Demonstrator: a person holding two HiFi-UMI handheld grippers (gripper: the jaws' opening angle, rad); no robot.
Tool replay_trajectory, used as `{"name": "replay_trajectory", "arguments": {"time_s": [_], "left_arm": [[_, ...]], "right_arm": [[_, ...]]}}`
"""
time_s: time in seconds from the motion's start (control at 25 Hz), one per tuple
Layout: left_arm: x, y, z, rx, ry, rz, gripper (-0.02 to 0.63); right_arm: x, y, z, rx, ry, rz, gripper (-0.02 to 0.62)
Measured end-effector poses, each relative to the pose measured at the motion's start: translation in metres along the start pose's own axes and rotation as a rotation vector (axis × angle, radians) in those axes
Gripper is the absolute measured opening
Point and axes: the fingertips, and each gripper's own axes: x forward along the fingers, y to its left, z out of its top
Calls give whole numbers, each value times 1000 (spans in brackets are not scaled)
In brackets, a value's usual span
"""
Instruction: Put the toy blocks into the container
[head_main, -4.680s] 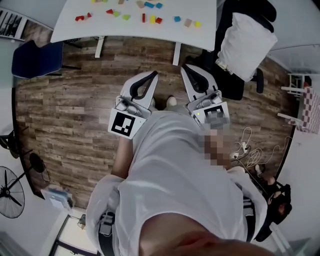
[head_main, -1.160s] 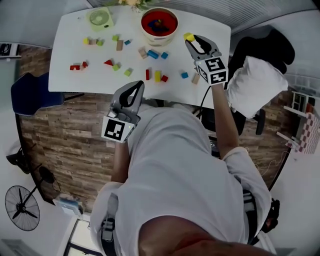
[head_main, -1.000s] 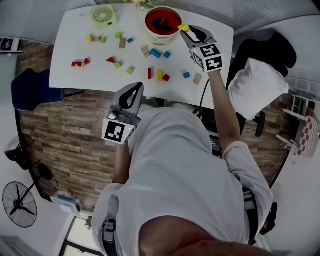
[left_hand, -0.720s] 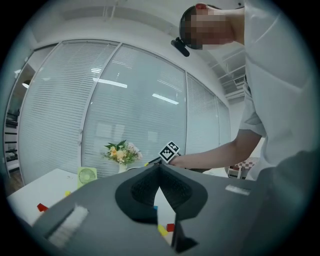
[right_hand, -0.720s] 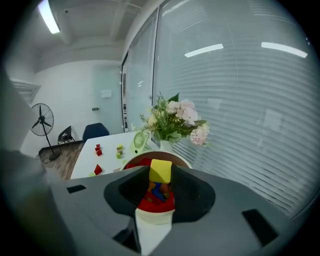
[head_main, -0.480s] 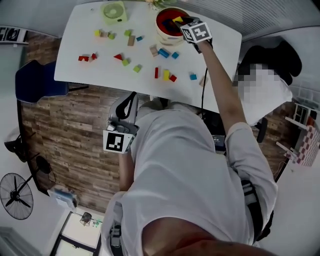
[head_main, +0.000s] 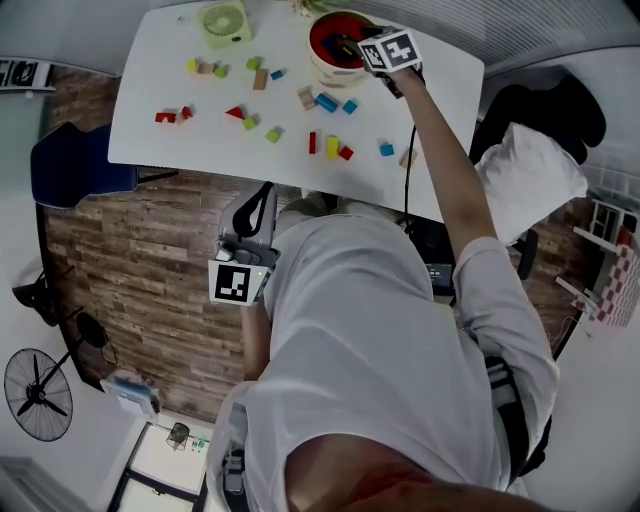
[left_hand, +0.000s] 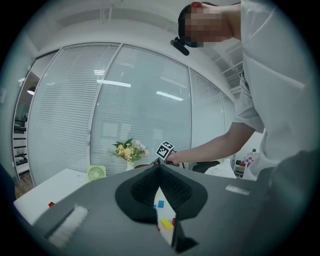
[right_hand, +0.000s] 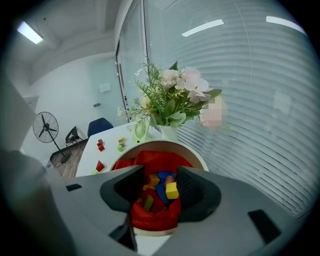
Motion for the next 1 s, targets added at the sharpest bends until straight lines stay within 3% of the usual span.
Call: {"name": "replay_trajectory", "arguments": {"time_s": [0.16,0.28,0.44,0.68,1.0], "left_arm": [[4,-4,4,12,-10,-14,-2],[7,-8,6,16,-14,-25,-2],[12,-15,3,40,0,-65,-2],[30,-26,7,41,-7,-138,-2],[66,-46,-6,70,2,-262,-2]], "right_arm": [[-8,2,-1,-9,-15,7,202],[-20,3,-1,-6,-47,-5,166],[-44,8,1,-16,-134,-20,3],[-92,22,-12,6,-250,-13,2],[-154,11,-64,66,-295,-89,2]]}}
